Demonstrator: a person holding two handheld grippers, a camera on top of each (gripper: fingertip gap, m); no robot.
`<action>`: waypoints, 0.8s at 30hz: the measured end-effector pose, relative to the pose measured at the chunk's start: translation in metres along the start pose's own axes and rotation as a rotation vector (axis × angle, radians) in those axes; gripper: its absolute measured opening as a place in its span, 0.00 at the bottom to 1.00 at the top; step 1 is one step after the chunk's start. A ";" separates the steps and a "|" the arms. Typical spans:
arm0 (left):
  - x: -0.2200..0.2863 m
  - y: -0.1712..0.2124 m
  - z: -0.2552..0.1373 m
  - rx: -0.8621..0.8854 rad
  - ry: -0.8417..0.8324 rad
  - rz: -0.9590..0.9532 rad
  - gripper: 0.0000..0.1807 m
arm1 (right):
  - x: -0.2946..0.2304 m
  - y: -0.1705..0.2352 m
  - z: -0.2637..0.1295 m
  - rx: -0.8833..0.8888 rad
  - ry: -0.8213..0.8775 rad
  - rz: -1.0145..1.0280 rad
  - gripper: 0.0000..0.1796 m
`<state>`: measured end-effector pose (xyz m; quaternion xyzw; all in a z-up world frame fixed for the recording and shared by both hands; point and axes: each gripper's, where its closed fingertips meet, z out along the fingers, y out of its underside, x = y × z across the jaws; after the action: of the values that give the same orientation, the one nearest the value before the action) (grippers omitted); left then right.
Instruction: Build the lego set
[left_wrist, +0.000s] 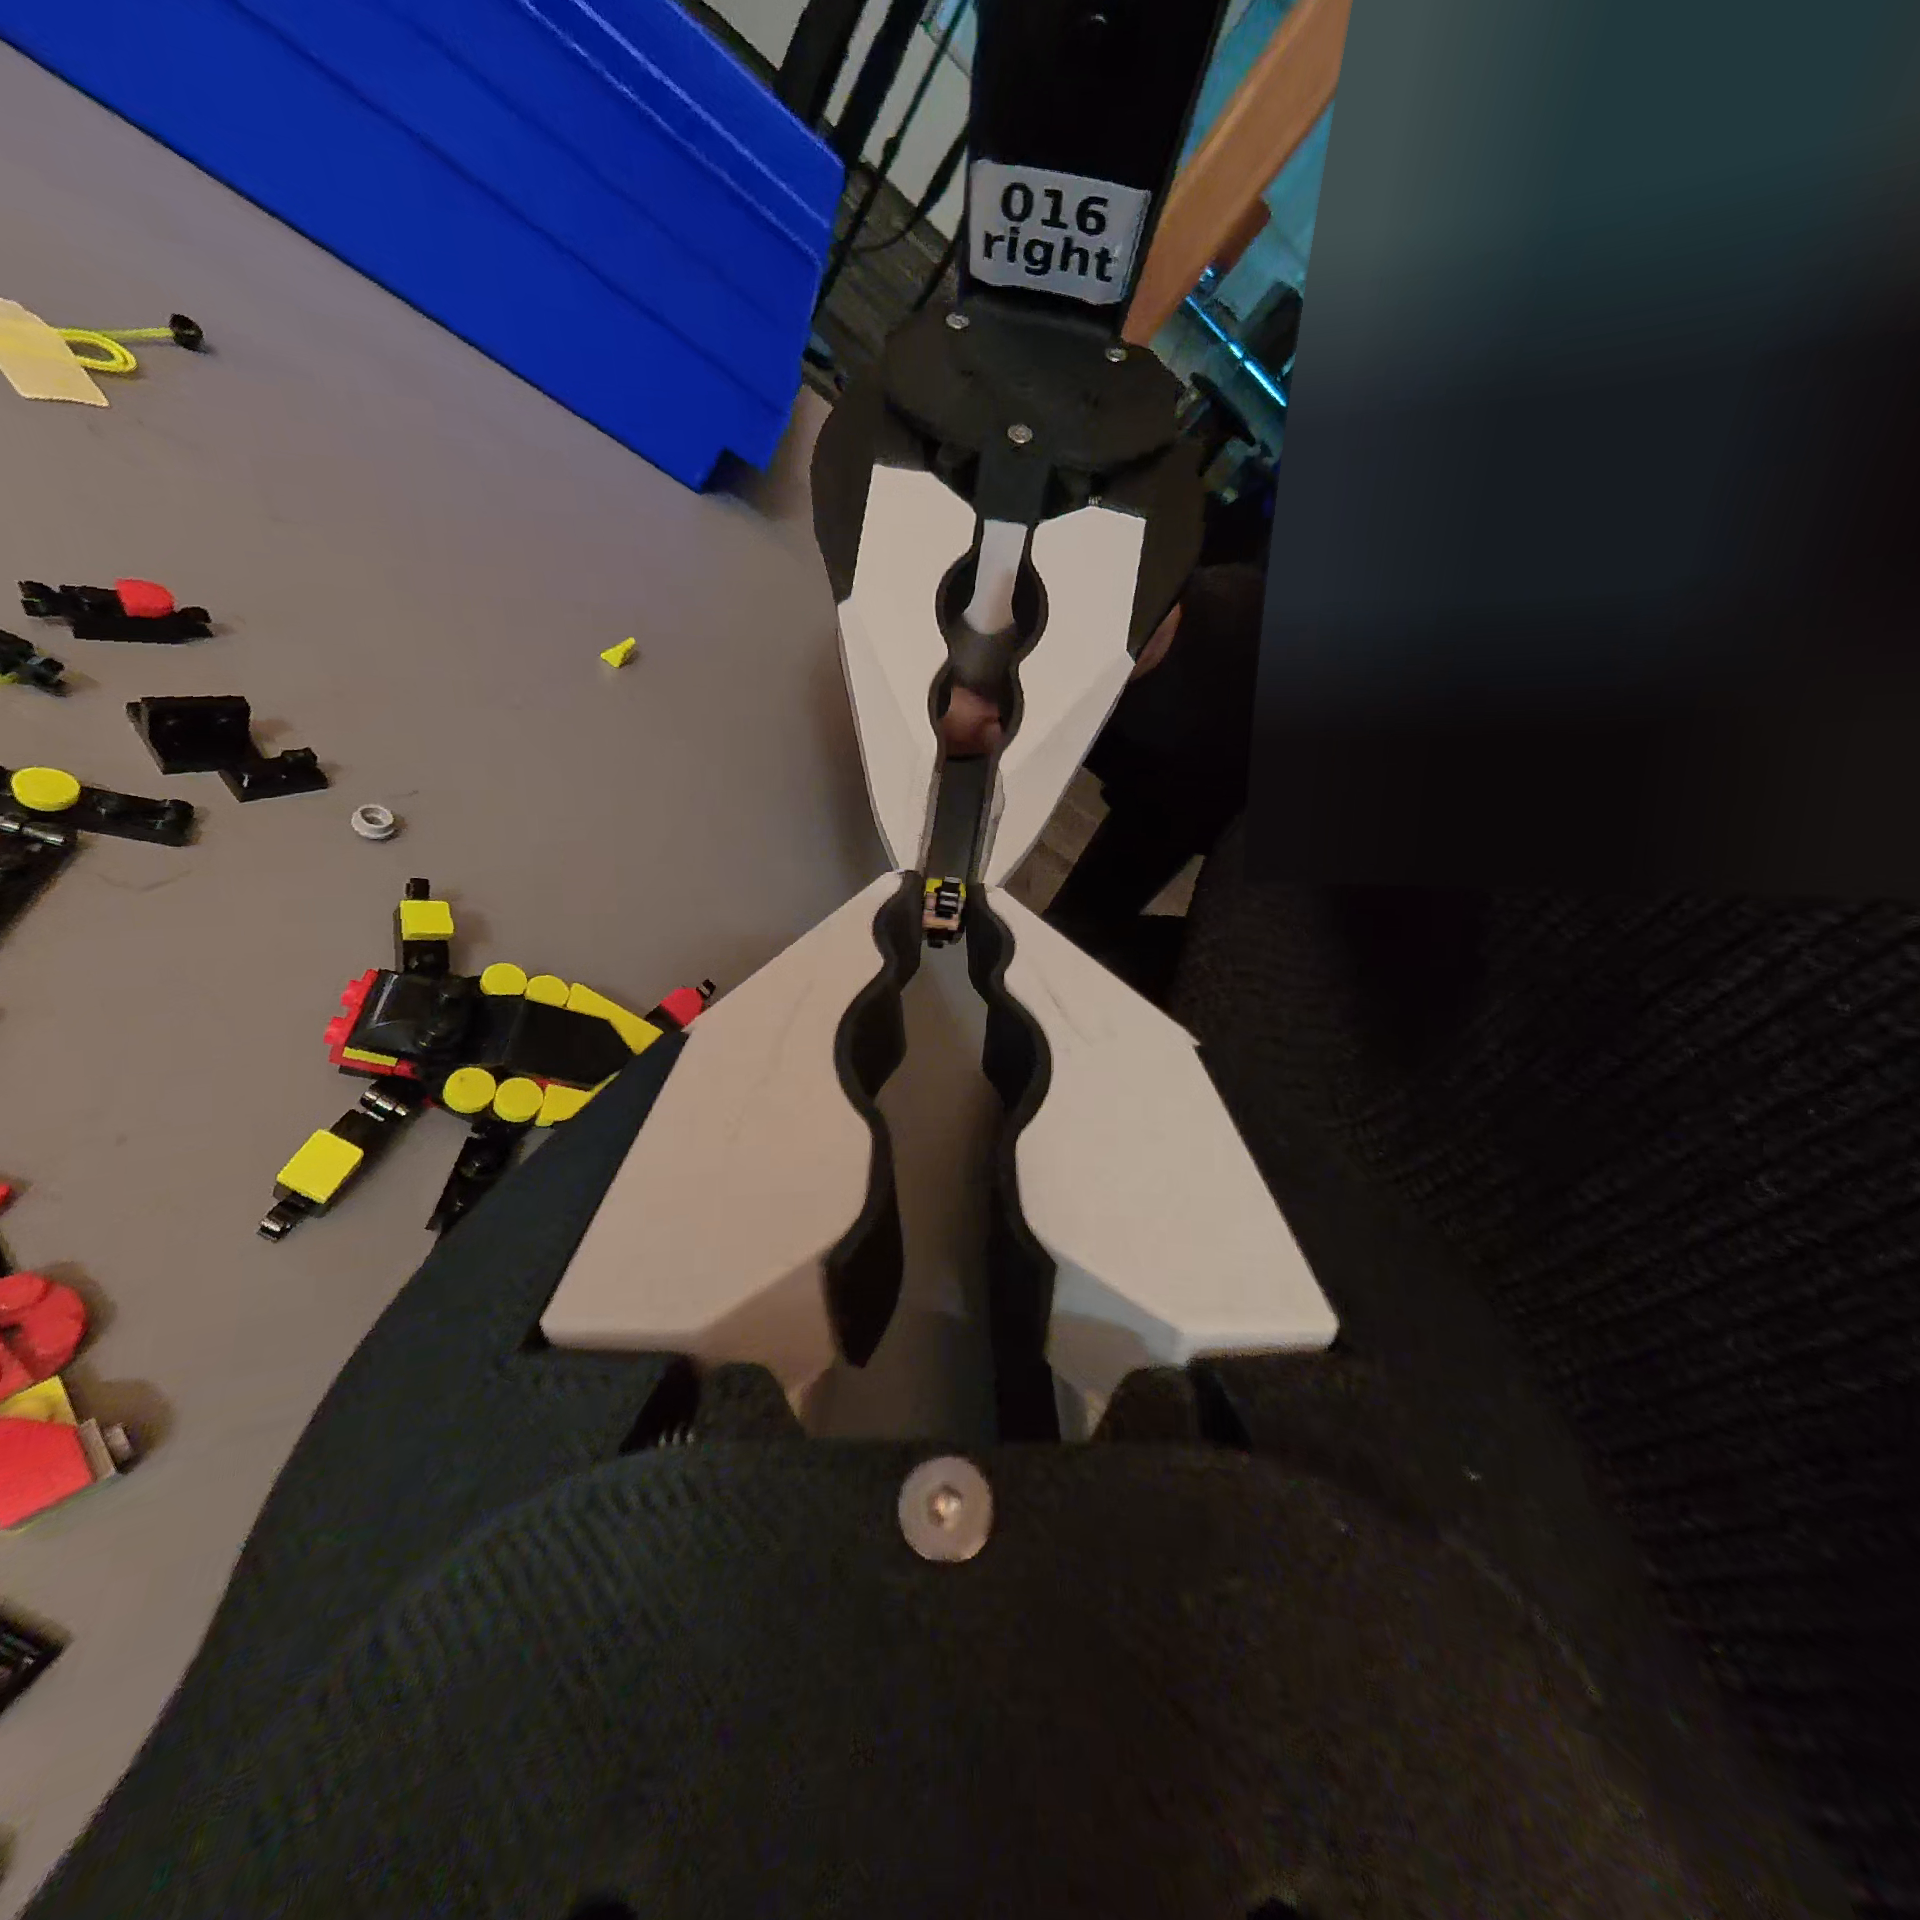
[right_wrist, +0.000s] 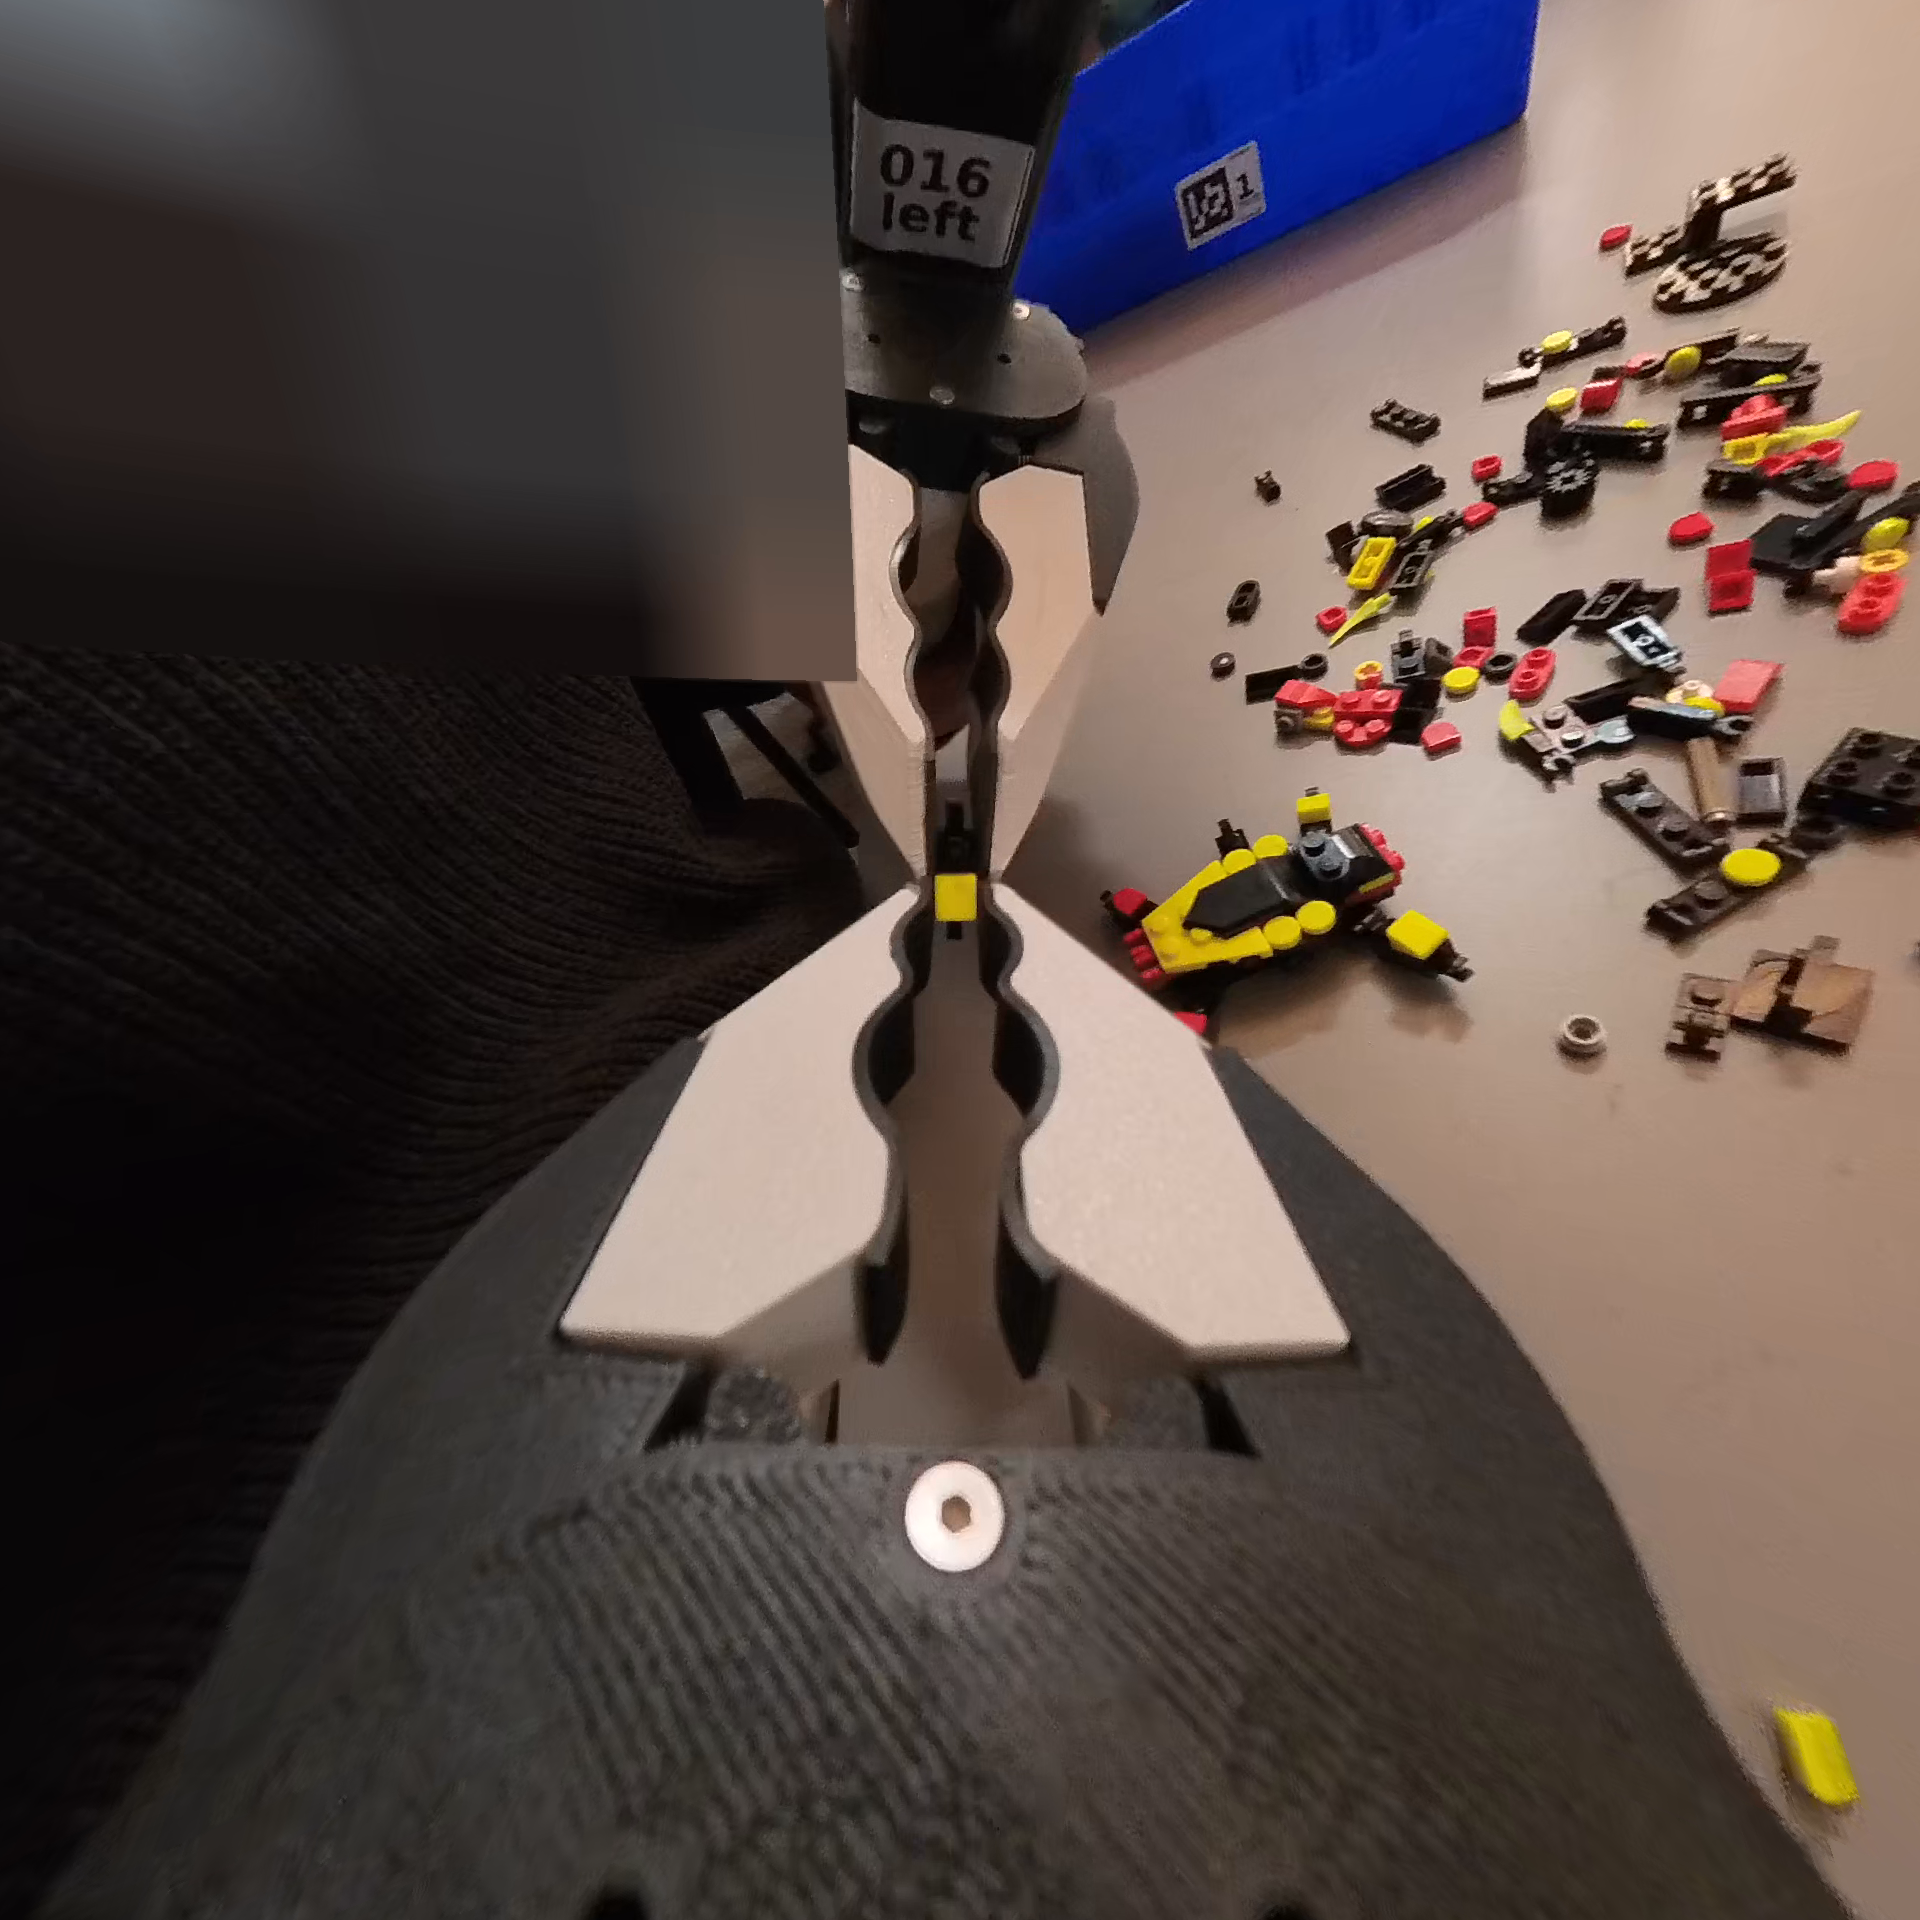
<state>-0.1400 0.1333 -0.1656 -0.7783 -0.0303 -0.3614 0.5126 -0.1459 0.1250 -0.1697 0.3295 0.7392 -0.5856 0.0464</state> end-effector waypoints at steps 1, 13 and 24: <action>0.000 0.001 0.001 -0.008 0.002 0.003 0.03 | -0.001 0.001 0.000 -0.008 -0.005 0.004 0.03; 0.002 -0.004 -0.003 0.032 0.042 -0.053 0.03 | -0.001 -0.004 -0.001 0.007 0.011 -0.008 0.03; 0.002 0.005 -0.002 -0.024 0.037 -0.036 0.03 | -0.003 0.003 0.004 -0.037 0.010 -0.027 0.04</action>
<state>-0.1373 0.1289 -0.1678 -0.7768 -0.0302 -0.3853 0.4972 -0.1431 0.1208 -0.1726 0.3213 0.7546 -0.5707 0.0410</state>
